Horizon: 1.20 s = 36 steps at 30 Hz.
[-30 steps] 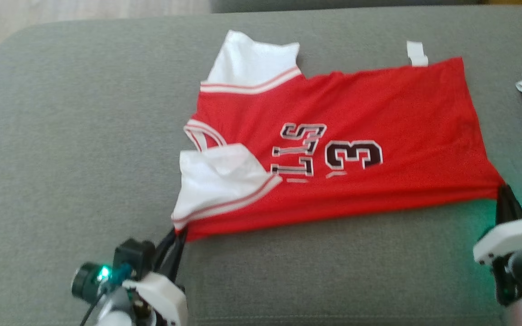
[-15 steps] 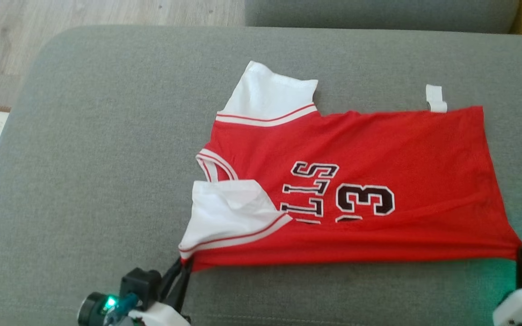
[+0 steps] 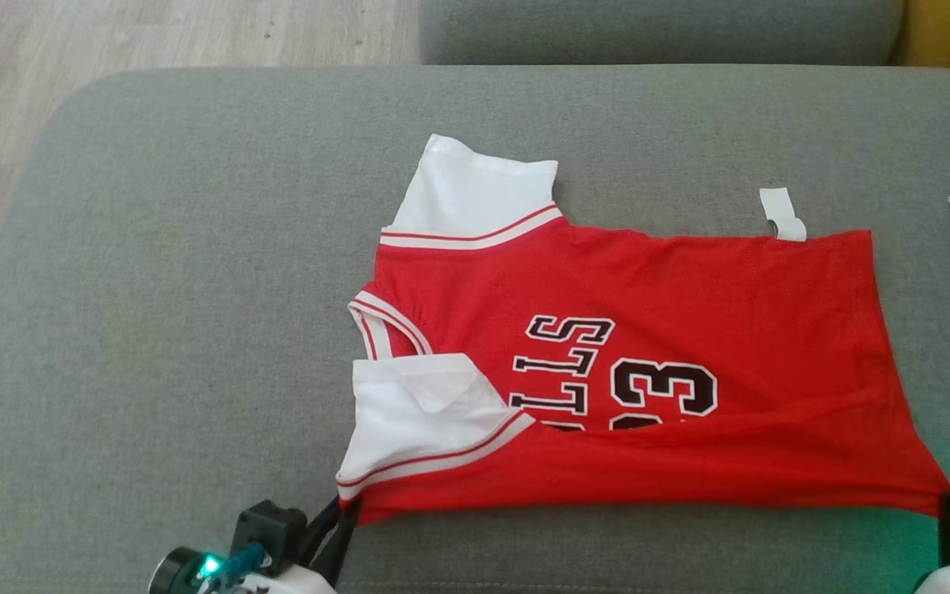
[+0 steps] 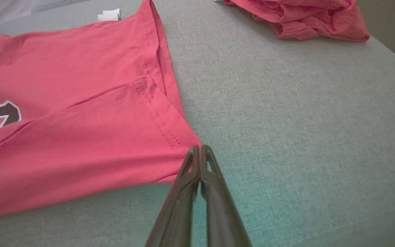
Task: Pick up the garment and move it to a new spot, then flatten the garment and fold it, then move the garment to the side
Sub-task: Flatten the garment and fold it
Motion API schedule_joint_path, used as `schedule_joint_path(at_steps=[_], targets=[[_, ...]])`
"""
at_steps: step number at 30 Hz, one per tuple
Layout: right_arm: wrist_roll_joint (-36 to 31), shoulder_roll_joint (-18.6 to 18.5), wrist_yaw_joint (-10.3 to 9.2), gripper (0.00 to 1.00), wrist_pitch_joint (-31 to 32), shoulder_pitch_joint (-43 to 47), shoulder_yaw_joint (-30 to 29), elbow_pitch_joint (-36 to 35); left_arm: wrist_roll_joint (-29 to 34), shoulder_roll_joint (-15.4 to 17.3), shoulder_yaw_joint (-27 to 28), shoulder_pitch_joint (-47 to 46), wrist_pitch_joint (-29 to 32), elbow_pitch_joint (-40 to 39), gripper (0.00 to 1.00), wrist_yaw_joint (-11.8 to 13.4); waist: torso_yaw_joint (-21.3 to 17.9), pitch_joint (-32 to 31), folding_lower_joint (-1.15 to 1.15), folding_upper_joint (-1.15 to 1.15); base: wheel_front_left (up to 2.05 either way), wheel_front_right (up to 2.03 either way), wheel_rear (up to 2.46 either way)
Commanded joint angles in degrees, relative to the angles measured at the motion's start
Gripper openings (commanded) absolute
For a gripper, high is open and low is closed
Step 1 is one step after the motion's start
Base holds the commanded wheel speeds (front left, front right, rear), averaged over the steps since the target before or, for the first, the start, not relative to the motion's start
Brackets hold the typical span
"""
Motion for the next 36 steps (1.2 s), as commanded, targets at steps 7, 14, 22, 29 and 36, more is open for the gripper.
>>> schedule_joint_path(at_steps=[7,14,22,29,36], targets=[[-1.97,-0.99,-0.05,1.00,-1.64,-2.09,-0.70,0.45,-1.33,1.66,1.51,-1.31,1.60,-1.27,1.00,-0.45,-0.66,0.15,0.00,0.00,0.00,0.00,0.00],[-1.30,-1.39,-0.05,1.00,-4.93,-4.87,1.09,-2.61,-0.72,3.41,3.11,-6.72,3.89,-8.44,1.00,-0.14,-1.80,2.19,0.00,0.00,0.00,0.00,0.00],[-0.82,-2.89,-0.05,1.00,-7.23,-11.99,6.20,-3.50,1.20,6.30,6.14,-32.00,11.78,-11.27,1.00,-5.77,-5.06,9.54,0.00,0.00,0.00,0.00,0.00],[0.20,-3.38,-0.05,1.00,-8.66,-17.57,9.06,-3.76,-0.79,6.00,5.00,-55.39,18.32,5.78,1.00,-10.55,-10.12,17.43,0.00,0.00,0.00,0.00,0.00],[1.07,-3.02,-0.05,1.00,-10.81,-20.85,9.33,-2.57,-0.24,9.20,-1.95,-68.71,17.41,19.76,1.00,-11.28,-14.60,23.22,0.00,0.00,0.00,0.00,0.00]])
